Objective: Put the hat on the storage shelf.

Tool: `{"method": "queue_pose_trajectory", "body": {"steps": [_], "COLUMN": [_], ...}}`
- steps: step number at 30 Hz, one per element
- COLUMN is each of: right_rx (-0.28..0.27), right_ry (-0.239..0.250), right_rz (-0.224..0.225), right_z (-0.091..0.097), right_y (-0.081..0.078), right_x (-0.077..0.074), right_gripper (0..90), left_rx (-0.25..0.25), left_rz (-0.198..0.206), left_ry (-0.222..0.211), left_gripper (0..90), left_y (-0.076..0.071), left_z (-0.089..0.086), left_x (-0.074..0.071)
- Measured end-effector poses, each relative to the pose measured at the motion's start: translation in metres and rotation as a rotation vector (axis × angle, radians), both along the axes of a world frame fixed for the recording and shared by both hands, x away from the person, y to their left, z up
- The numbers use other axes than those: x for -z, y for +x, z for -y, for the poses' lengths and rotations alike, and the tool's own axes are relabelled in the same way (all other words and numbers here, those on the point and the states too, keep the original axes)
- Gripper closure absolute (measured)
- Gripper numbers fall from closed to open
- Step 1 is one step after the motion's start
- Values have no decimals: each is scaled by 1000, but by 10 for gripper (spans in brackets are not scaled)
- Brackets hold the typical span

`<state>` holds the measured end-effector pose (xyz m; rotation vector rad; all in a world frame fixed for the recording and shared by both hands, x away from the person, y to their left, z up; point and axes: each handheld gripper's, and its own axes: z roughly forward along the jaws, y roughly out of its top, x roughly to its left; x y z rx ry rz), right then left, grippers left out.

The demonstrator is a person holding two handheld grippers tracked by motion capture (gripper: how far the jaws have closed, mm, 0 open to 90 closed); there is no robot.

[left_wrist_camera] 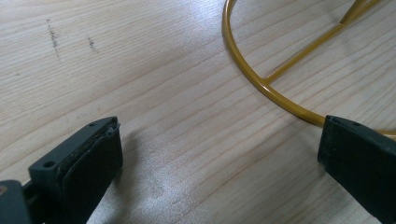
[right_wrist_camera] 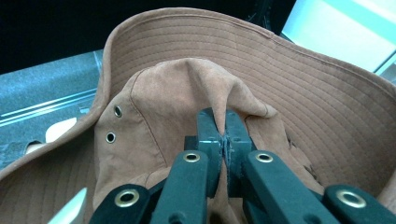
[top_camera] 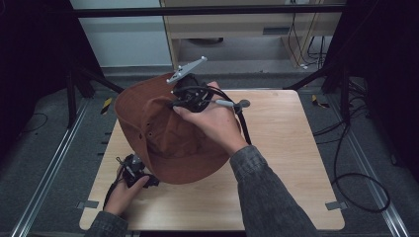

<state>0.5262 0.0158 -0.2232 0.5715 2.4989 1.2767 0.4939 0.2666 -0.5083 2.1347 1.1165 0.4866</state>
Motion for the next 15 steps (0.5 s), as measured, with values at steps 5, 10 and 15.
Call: {"method": "queue_pose_trajectory", "body": {"steps": [5, 10, 15], "right_rx": [5, -2, -9], "right_ry": [-10, -6, -3], "right_rz": [-15, -19, -21], "right_z": [0, -2, 0], "right_y": [3, 2, 0], "right_x": [6, 10, 11], "right_gripper": [881, 878, 868], "left_rx": [0, 0, 0], "left_rz": [0, 0, 0], "left_ry": [0, -1, 0], "left_gripper": [0, 0, 0], "left_y": [0, 0, 0], "left_z": [0, 0, 0], "left_x": [0, 0, 0]}}
